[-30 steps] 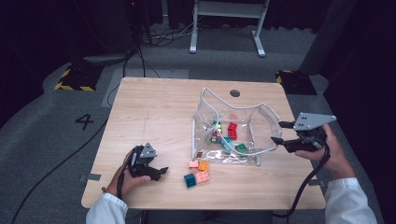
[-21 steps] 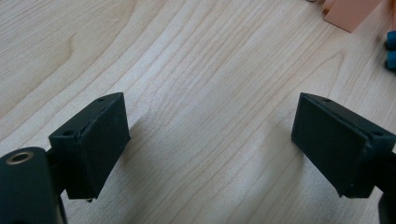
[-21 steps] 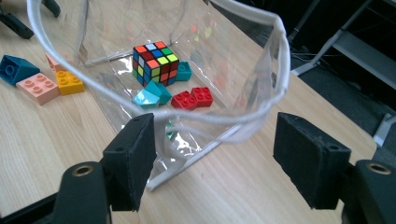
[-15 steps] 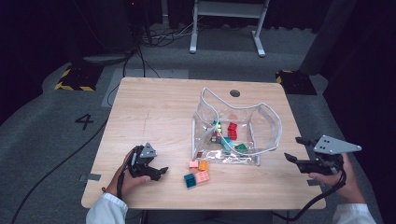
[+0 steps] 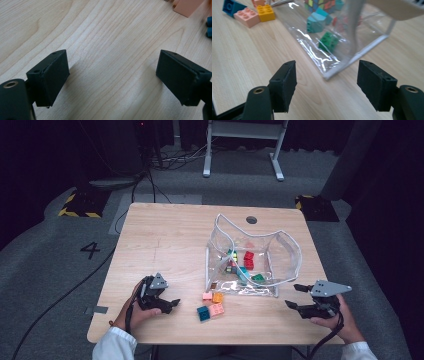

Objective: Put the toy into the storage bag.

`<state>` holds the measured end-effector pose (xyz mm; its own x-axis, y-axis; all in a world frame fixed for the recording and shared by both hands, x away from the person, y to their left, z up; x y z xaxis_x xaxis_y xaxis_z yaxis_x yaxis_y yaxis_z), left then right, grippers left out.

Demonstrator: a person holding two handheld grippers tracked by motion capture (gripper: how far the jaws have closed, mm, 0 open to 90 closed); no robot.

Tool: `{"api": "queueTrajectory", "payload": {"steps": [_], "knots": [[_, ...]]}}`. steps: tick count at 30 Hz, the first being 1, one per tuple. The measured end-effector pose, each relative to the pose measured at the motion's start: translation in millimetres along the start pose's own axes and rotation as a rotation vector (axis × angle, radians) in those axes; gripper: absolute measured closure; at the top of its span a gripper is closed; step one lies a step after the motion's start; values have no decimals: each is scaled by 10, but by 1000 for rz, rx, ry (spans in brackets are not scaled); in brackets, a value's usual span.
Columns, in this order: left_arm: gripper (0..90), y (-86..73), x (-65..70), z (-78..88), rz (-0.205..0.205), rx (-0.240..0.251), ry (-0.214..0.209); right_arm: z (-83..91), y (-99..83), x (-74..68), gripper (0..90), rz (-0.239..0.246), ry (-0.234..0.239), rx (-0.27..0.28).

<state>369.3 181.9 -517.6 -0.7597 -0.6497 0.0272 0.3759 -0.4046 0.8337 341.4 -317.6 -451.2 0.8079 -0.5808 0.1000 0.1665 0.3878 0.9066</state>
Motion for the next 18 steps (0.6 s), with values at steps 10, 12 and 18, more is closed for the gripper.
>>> {"api": "queueTrajectory", "payload": {"steps": [10,12,18], "knots": [[115,-1,3,3,3,-2,4,-514,-73,-416,325,-8,164,-25],[115,-1,2,2,2,-1,3,-638,-35,-512,323,-8,204,-35],[115,-1,3,3,3,-2,4,-974,20,-791,320,37,282,-67]]}}
Point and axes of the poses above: each handheld gripper's, and its own axes: z roughly backward along the jaws, y roughly out of its top, x roughly to its right, the point moved 2 cm from there along -z, roughly forward along the jaws, and after that the axes turned 14 degrees about x, right-handed, at the moved point
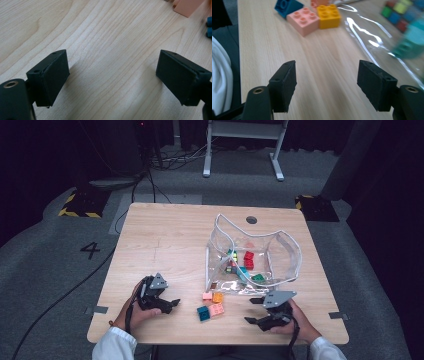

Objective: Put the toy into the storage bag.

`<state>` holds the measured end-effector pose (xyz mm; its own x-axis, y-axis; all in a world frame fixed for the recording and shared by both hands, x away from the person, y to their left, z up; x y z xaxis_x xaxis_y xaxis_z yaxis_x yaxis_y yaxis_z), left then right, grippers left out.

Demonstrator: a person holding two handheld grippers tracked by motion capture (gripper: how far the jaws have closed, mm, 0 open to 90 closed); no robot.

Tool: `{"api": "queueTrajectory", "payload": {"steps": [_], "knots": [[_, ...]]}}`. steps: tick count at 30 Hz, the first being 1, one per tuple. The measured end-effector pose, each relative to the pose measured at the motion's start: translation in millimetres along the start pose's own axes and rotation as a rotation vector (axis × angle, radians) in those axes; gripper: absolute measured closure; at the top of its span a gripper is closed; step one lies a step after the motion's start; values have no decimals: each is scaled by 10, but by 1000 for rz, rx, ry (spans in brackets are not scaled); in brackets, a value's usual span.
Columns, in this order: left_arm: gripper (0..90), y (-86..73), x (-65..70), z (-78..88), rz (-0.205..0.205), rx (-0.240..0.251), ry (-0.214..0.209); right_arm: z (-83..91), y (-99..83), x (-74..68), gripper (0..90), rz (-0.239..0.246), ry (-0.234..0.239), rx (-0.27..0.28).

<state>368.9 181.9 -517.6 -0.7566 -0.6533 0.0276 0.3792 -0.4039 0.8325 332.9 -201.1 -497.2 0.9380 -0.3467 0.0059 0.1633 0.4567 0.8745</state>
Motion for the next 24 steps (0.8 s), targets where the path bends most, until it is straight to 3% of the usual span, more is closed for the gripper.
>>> {"api": "queueTrajectory", "payload": {"steps": [2,3,7,9,10,12,14,15,18,19,20,24], "knots": [[115,1,-3,1,-5,0,1,-128,31,-57,320,25,15,-10],[115,0,-2,1,-3,0,0,-222,52,-87,320,59,36,1],[115,0,0,0,0,0,0,-411,115,-191,318,65,65,-20],[115,0,0,0,0,0,0,-477,203,-219,320,81,76,2],[115,0,0,0,0,0,0,-520,298,-214,320,103,110,44],[115,0,0,0,-1,0,0,-550,348,-225,318,105,112,63],[115,0,0,0,0,0,0,-596,420,-263,317,81,115,56],[115,0,-1,0,-1,0,0,-630,445,-260,315,102,128,54],[115,1,-2,0,-4,0,0,-745,468,-275,309,112,147,50],[115,1,-2,0,-4,0,0,-788,462,-290,308,95,154,46],[115,1,-3,1,-5,0,0,-809,455,-281,306,116,159,32],[116,1,-2,1,-4,0,0,-877,450,-270,305,124,154,6]]}}
Point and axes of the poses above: each handheld gripper's, and its own axes: z roughly backward along the jaws, y roughly out of its top, x roughly to its right, the point moved 2 cm from there along -z, roughly forward along the jaws, and after that the axes turned 14 degrees about x, right-handed, at the moved point
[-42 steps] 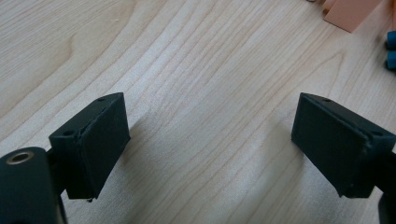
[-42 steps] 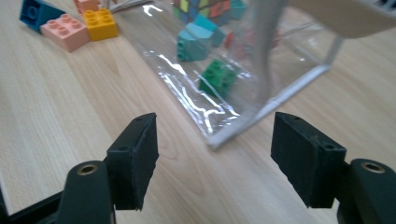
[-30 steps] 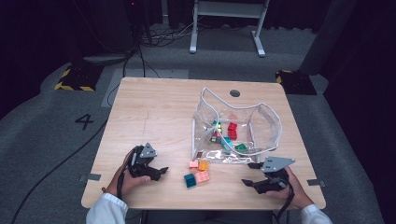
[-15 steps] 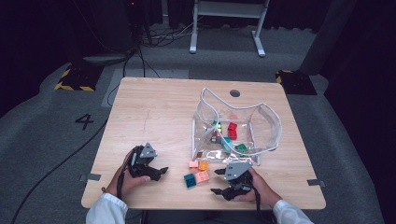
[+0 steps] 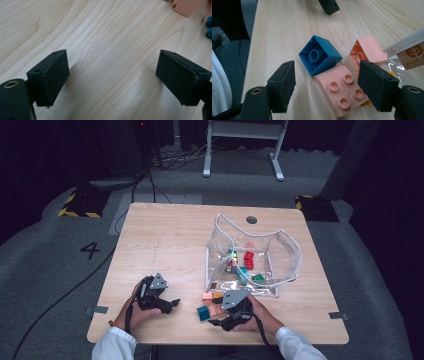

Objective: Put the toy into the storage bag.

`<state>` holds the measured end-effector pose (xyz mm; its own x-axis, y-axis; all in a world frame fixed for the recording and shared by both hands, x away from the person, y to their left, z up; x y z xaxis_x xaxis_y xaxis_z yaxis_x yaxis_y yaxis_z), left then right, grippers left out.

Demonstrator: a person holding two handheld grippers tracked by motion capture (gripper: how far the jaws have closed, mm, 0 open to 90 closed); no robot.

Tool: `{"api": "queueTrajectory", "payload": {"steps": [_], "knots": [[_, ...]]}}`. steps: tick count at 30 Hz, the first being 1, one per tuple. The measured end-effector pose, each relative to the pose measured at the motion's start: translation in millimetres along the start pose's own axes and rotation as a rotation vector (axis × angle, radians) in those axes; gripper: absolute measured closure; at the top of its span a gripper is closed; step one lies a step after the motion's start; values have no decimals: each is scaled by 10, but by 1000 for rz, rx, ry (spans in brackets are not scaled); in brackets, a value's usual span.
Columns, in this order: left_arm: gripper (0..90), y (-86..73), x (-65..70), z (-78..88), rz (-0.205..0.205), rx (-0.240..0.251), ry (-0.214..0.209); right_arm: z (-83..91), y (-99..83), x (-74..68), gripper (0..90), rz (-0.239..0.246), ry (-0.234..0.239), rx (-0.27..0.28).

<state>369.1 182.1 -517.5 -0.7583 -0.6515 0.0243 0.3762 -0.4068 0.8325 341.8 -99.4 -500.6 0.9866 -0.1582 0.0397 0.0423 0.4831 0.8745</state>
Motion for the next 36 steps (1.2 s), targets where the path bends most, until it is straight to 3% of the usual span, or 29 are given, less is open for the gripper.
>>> {"api": "queueTrajectory", "payload": {"steps": [5,6,9,15,21,23,24,25,27,28,30,31,32,36], "knots": [[116,0,0,0,1,0,0,-34,-22,7,313,3,-1,-25],[116,-1,2,-1,4,0,0,-36,-37,32,324,31,12,-28],[116,0,-1,-1,-1,1,0,-43,-72,35,383,44,3,-64],[116,0,-1,0,-1,1,0,53,-122,41,576,26,16,-53],[116,1,-2,0,-2,1,0,153,-176,49,586,42,1,-35],[116,0,-1,0,-1,0,0,219,-204,31,588,20,-10,-33],[116,0,-1,0,-1,0,0,271,-224,11,588,-13,-18,-52],[116,0,-1,0,-2,1,0,296,-238,37,588,19,-14,-36],[116,0,-1,0,-2,1,0,368,-259,52,588,5,-42,-39],[116,0,-1,0,-1,1,1,398,-269,84,588,22,-46,-19],[116,1,-1,0,-2,1,1,507,-295,95,589,-21,-82,-17],[116,0,-1,0,-1,1,0,542,-301,72,588,-68,-101,-26],[116,0,-1,-1,-1,2,-1,575,-312,89,588,-53,-101,-25],[116,0,1,-2,3,2,-1,733,-379,117,589,-84,-144,-30]]}}
Point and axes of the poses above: each handheld gripper's, and its own axes: z roughly backward along the jaws, y roughly out of its top, x roughly to its right, the point moved 2 cm from there along -z, roughly forward along the jaws, and after that the axes turned 14 degrees about x, right-handed, at the moved point
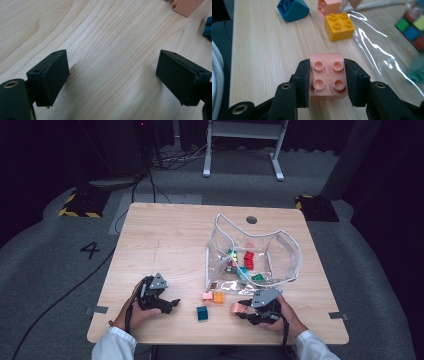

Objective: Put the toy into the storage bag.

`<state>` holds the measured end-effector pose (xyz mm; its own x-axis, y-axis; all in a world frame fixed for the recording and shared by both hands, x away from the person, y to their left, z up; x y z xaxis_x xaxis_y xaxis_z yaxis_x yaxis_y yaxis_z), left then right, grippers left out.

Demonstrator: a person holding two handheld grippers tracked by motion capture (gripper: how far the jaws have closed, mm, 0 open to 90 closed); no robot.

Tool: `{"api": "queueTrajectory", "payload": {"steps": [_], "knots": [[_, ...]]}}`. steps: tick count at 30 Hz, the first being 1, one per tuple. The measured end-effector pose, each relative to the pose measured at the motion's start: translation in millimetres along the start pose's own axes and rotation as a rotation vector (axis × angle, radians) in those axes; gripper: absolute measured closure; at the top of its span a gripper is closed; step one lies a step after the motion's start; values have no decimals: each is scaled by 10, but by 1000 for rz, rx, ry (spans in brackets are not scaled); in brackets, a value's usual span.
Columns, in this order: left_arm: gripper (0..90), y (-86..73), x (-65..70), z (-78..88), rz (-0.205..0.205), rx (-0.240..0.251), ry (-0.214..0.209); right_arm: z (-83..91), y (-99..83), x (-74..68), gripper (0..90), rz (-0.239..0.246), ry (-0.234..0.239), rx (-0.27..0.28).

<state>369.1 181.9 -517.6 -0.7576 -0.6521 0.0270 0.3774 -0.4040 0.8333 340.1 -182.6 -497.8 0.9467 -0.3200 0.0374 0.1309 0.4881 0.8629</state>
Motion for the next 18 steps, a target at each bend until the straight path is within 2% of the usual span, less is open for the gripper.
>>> {"api": "queueTrajectory", "payload": {"steps": [2,3,5,8,10,12,14,18], "knots": [[116,0,1,1,1,-1,0,62,-43,52,589,-14,-11,10],[116,0,0,0,0,0,0,85,-57,84,589,2,-14,22],[116,0,0,1,0,-1,0,168,-84,94,589,-28,-37,5],[116,0,1,1,0,-1,1,283,-110,129,589,-17,-60,1],[116,0,0,1,0,-1,0,376,-123,154,589,-36,-73,5],[116,0,1,1,1,-1,1,451,-147,204,589,-9,-88,22],[116,0,0,1,0,-1,1,527,-180,212,589,-40,-105,8],[116,0,0,1,0,-1,1,675,-266,249,589,-51,-137,4]]}}
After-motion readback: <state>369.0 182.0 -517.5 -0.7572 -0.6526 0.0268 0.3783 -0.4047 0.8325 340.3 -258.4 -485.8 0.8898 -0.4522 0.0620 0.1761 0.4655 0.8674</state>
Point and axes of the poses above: each handheld gripper's, and its own axes: z roughly backward along the jaws, y roughly out of its top, x roughly to its right, the point moved 2 cm from there along -z, roughly forward along the jaws, and after that the axes turned 14 degrees about x, right-handed, at the moved point
